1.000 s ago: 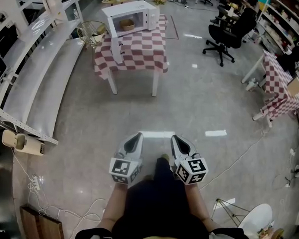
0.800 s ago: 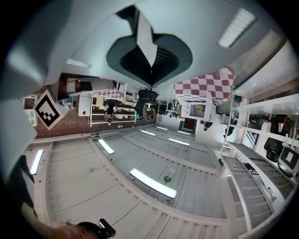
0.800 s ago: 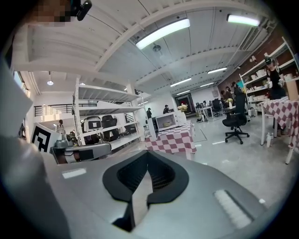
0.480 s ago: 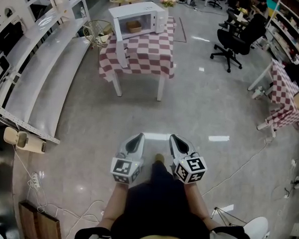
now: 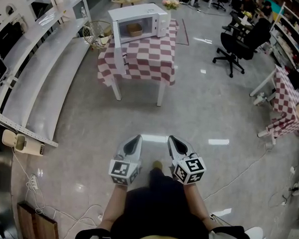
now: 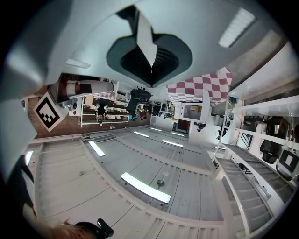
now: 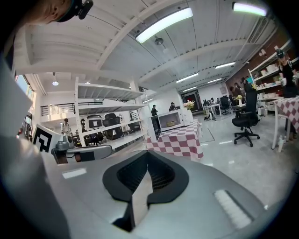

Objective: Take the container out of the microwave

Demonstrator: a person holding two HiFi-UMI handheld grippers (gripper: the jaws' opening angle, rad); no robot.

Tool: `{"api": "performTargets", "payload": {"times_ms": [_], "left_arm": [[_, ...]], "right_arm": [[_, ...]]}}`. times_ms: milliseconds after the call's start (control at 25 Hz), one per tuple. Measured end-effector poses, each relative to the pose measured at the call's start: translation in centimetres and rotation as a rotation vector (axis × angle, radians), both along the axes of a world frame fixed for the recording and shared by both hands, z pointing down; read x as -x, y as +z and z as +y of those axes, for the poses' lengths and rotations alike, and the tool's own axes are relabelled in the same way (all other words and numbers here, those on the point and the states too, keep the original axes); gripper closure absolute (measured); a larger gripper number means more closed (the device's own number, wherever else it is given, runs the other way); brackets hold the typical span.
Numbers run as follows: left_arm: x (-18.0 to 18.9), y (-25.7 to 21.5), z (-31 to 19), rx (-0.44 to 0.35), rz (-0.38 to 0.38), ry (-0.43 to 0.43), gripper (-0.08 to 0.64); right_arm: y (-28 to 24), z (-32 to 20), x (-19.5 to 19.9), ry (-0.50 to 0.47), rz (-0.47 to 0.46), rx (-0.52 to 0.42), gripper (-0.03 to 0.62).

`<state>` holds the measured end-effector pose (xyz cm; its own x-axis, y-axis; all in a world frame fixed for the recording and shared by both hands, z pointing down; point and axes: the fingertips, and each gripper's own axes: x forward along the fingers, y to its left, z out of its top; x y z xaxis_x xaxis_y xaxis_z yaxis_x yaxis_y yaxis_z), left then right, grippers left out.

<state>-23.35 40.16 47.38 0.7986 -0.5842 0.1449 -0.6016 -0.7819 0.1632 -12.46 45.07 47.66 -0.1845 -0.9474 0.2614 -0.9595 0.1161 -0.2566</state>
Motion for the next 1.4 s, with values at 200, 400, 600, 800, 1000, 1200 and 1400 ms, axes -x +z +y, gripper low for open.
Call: {"api": "performTargets", "payload": {"times_ms": [200, 400, 600, 800, 1000, 1200, 1400], "left_arm": [[-1.3, 0.5, -2.3, 0.000, -0.004, -0.009, 0.549], [-2.8, 0.8, -4.5, 0.012, -0.010, -0.014, 0.549], [-4.2, 0.2, -6.3, 0.006, -0.014, -0.027, 0.549], [-5.0, 0.1, -7.9, 0.001, -0.013, -0.048, 0.549], [-5.7, 0.3, -9.3, 0.005, -0.010, -0.077, 0.549], [-6.4, 0.1, -10.3, -0.006, -0.004, -0.109, 0.549], [-7.5, 0.1, -10.8, -0.011, -0.003, -0.114, 0.549]], "right_arm": [[0.9, -2.0, -1.8, 0.007, -0.003, 0.024, 0.591], [1.2, -4.0, -3.5, 0.007, -0.010, 0.030, 0.592], [0.9, -5.9, -5.0, 0.000, -0.015, 0.029, 0.591], [1.2, -7.7, -6.5, 0.004, -0.017, 0.045, 0.592], [1.4, -9.3, -7.8, -0.008, -0.016, 0.056, 0.592], [1.0, -10.8, -9.0, -0.024, -0.010, 0.038, 0.591], [1.3, -11.6, -10.1, -0.019, 0.000, 0.033, 0.592]]}}
